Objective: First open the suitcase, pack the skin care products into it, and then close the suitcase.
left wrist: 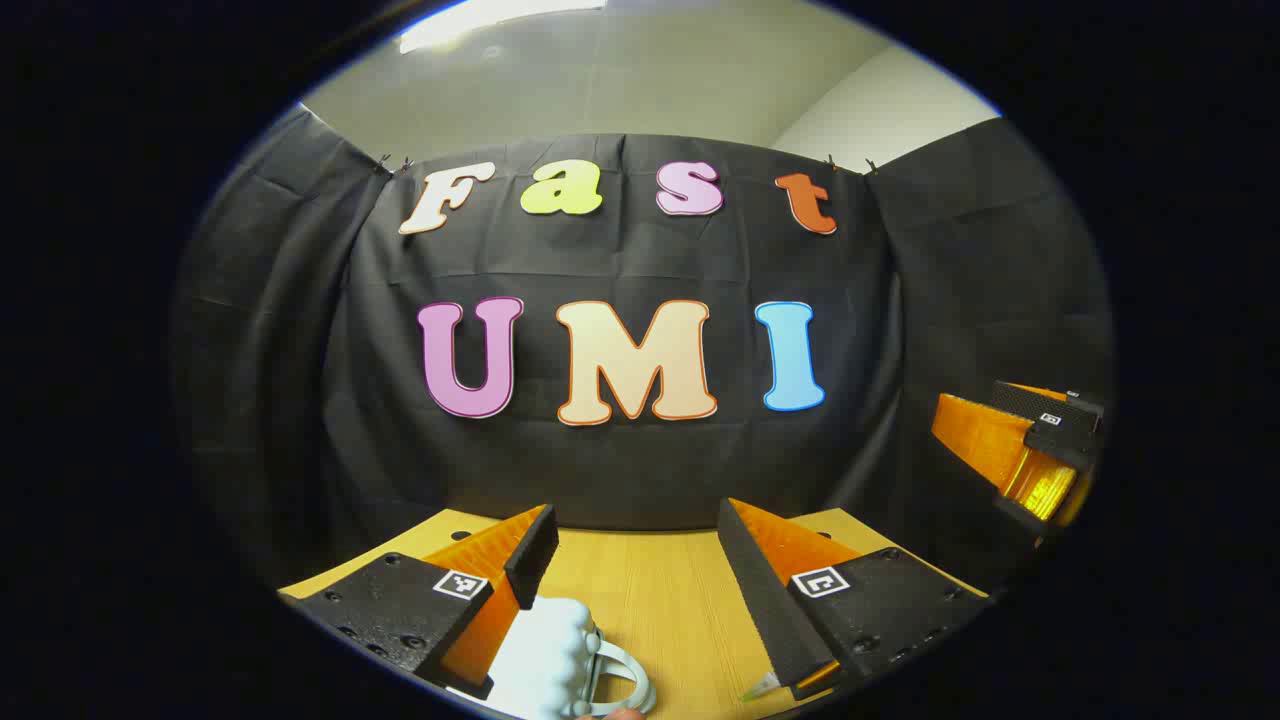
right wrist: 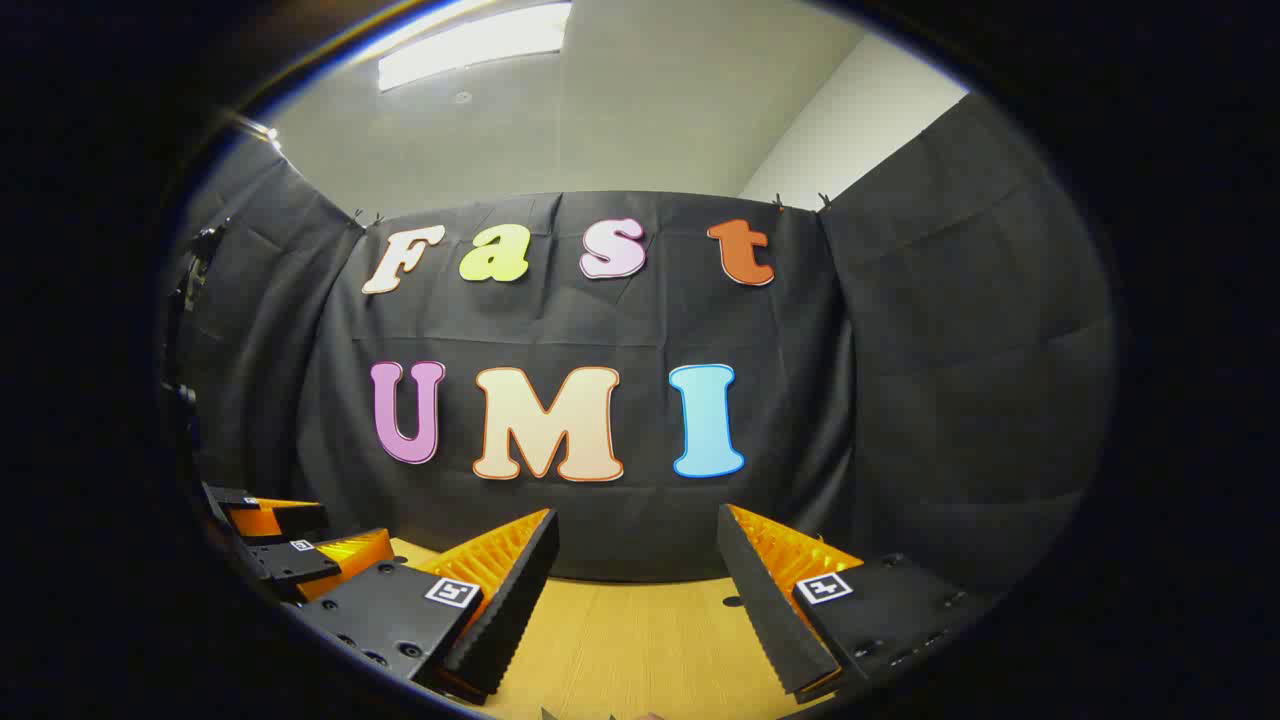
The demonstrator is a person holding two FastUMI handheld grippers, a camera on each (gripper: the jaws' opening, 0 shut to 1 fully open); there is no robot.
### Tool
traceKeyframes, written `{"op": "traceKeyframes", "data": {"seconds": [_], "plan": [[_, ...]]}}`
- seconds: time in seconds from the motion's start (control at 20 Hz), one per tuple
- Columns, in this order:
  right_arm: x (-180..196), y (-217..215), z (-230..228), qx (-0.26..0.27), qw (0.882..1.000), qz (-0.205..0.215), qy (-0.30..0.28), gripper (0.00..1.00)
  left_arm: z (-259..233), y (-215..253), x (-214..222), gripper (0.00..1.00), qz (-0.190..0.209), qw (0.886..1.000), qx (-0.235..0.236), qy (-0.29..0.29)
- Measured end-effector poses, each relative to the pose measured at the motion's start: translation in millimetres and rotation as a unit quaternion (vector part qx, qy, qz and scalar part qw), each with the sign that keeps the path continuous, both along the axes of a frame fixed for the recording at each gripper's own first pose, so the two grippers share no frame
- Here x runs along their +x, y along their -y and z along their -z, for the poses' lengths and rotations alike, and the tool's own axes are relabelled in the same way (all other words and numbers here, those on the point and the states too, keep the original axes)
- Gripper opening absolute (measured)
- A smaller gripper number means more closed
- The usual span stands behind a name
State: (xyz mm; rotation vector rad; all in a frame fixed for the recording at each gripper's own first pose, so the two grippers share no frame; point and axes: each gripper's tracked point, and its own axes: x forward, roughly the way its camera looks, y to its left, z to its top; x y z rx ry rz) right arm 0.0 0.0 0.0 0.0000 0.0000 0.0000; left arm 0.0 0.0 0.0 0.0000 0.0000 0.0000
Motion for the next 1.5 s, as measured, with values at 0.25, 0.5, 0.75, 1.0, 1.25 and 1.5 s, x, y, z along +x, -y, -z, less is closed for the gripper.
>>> {"op": "traceKeyframes", "data": {"seconds": [0.25, 0.5, 0.75, 1.0, 1.25, 1.5], "plan": [[1, -1, 2, 0.012, 1.0, -0.002, -0.005, 1.0, 8, 6, -1, 0.94, 0.013, 1.0, -0.005, -0.011], [-3, 1, 10, 0.015, 1.0, -0.003, -0.019, 0.99, 38, 16, -4, 0.94, 0.037, 0.998, -0.028, -0.044], [-3, 11, 22, 0.008, 0.999, 0.002, -0.041, 0.98, 96, 21, -6, 0.94, 0.042, 0.993, -0.01, -0.114], [-4, 25, 29, 0.002, 0.998, 0.009, -0.056, 0.99, 174, 39, -15, 0.95, 0.053, 0.972, -0.025, -0.229], [-7, 48, 39, -0.007, 0.997, 0.028, -0.075, 0.99, 233, 34, -14, 0.95, 0.032, 0.946, -0.051, -0.318], [-7, 62, 53, -0.006, 0.995, 0.041, -0.095, 0.99, 264, 32, -8, 0.96, 0.026, 0.922, -0.057, -0.382]]}}
